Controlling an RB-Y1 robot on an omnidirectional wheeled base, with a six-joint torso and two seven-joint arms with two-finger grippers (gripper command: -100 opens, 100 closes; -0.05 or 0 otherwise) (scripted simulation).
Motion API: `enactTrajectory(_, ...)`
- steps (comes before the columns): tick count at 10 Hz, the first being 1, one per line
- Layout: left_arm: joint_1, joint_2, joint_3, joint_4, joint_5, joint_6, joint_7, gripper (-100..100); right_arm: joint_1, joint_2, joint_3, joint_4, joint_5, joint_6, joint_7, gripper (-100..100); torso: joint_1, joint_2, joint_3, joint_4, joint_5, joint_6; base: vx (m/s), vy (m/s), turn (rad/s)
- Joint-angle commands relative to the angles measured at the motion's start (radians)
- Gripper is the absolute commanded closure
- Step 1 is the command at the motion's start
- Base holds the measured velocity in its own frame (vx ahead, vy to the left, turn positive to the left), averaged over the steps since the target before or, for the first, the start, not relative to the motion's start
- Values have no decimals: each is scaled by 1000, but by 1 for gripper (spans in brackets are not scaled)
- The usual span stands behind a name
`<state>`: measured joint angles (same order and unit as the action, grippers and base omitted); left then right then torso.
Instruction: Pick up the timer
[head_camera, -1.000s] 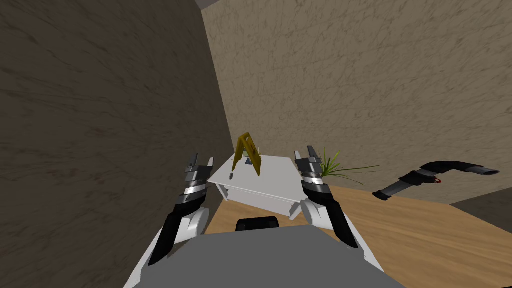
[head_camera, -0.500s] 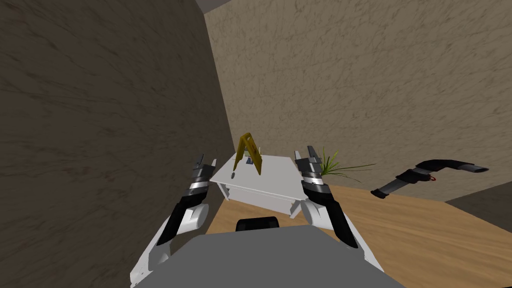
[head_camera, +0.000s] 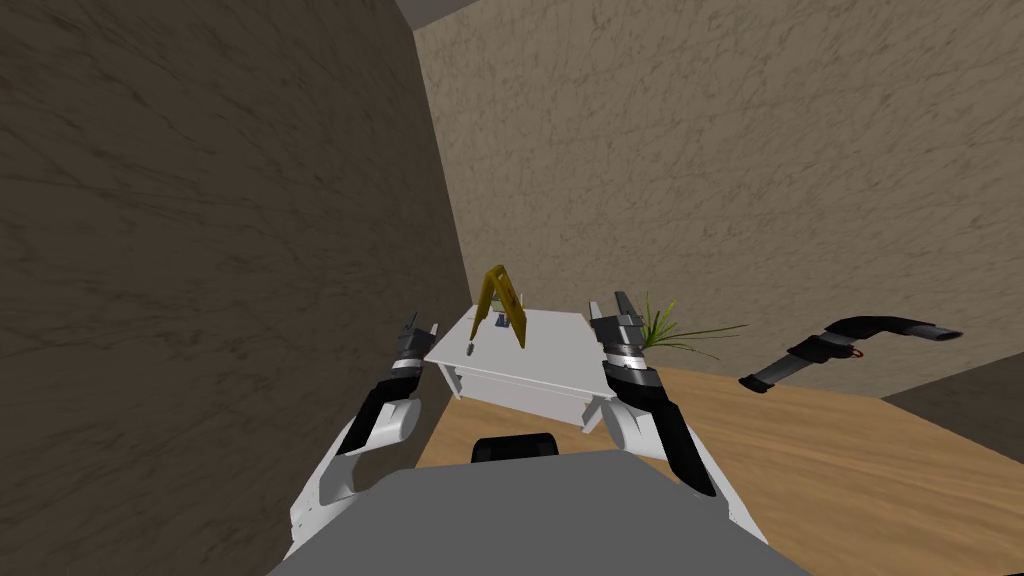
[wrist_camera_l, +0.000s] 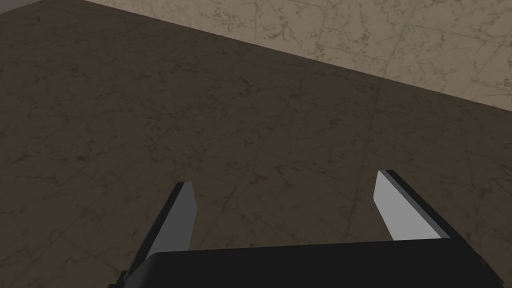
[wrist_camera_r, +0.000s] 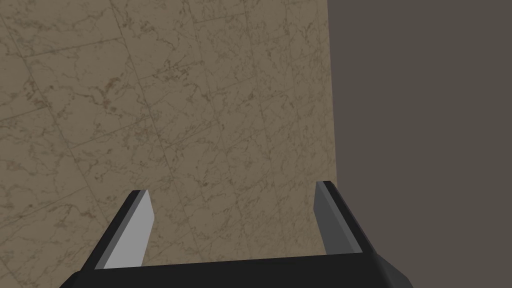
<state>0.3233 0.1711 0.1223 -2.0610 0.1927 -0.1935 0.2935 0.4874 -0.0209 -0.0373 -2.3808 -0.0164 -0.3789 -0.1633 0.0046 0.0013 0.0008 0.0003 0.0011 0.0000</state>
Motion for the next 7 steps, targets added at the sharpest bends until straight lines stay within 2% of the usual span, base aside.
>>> enactTrajectory(1, -34, 7, 14, 50, 24, 50, 37, -100, 0, 0, 0, 0, 0, 0, 0, 0, 0, 0, 0, 0, 0, 0, -17, 78, -19)
enactTrajectory(2, -34, 7, 14, 65, 24, 57, 37, -100, 0, 0, 0, 0, 0, 0, 0, 0, 1, 0, 0, 0, 0, 0, -15, 50, -11)
enactTrajectory(4, -82, 13, 34, 139, 56, 116, 86, -100, 0, 0, 0, 0, 0, 0, 0, 0, -1, -1, 0, 0, 0, 0, -15, 46, -15)
enactTrajectory(5, -82, 13, 34, 142, 56, 129, 86, -100, 0, 0, 0, 0, 0, 0, 0, 0, -1, -1, -1, 0, 0, 0, -11, 38, -12)
enactTrajectory(7, -132, 17, 52, 205, 85, 195, 140, -100, 0, 0, 0, 0, 0, 0, 0, 0, -2, -1, -1, 0, 0, 0, -8, 54, -15)
